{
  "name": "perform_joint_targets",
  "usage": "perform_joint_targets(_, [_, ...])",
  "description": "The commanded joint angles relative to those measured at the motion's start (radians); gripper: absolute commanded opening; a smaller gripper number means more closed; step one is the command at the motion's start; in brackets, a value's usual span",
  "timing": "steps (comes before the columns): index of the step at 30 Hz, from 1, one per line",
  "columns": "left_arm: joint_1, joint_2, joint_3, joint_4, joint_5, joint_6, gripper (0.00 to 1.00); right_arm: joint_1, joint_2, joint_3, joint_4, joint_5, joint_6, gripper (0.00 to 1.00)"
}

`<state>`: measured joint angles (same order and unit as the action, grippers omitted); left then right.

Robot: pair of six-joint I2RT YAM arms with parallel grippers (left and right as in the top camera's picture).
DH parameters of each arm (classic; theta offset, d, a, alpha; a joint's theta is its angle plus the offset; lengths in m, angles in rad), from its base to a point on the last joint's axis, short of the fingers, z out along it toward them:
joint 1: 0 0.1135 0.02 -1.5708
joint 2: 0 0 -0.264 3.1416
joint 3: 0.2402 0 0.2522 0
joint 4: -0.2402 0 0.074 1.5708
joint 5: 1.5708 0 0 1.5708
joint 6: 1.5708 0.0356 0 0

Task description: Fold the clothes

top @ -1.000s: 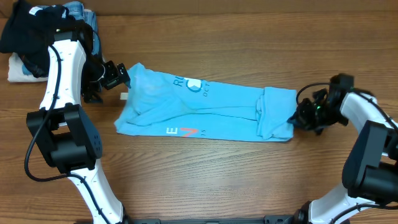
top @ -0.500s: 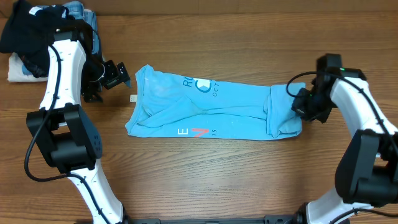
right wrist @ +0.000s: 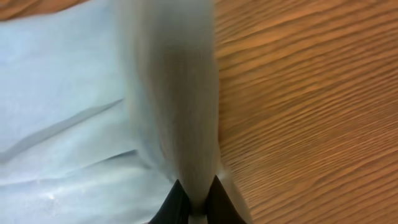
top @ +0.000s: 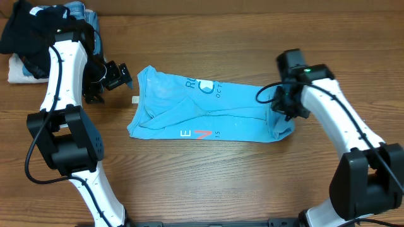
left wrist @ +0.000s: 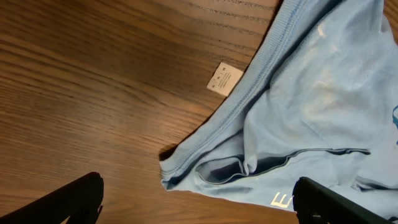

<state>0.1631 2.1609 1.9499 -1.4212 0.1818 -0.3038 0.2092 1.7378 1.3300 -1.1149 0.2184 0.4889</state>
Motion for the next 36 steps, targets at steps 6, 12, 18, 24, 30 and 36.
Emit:
perform_joint_targets(6, [-0.007,-0.01,0.001,0.001,-0.005,0.019,1.0,0.155,-0.021,0.015,0.013,0.051,0.067,0.04])
perform_joint_targets(12, [-0.007,-0.01,0.001,0.0,-0.005,0.019,1.0,0.224,0.011,0.015,0.043,0.05,0.108,0.04])
perform_joint_targets(18, [-0.007,-0.01,0.001,-0.005,-0.005,0.019,1.0,0.235,0.077,0.015,0.082,-0.029,0.119,0.04])
perform_joint_targets(24, [-0.007,-0.01,0.001,-0.008,-0.005,0.019,1.0,0.236,0.116,0.015,0.137,-0.158,0.141,0.08])
perform_joint_targets(30, [-0.007,-0.01,0.001,-0.007,-0.005,0.019,1.0,0.256,0.117,0.015,0.188,-0.296,0.14,0.23])
perform_joint_targets(36, [-0.007,-0.01,0.001,-0.008,-0.005,0.02,1.0,0.238,0.115,0.085,0.108,-0.319,0.133,0.27])
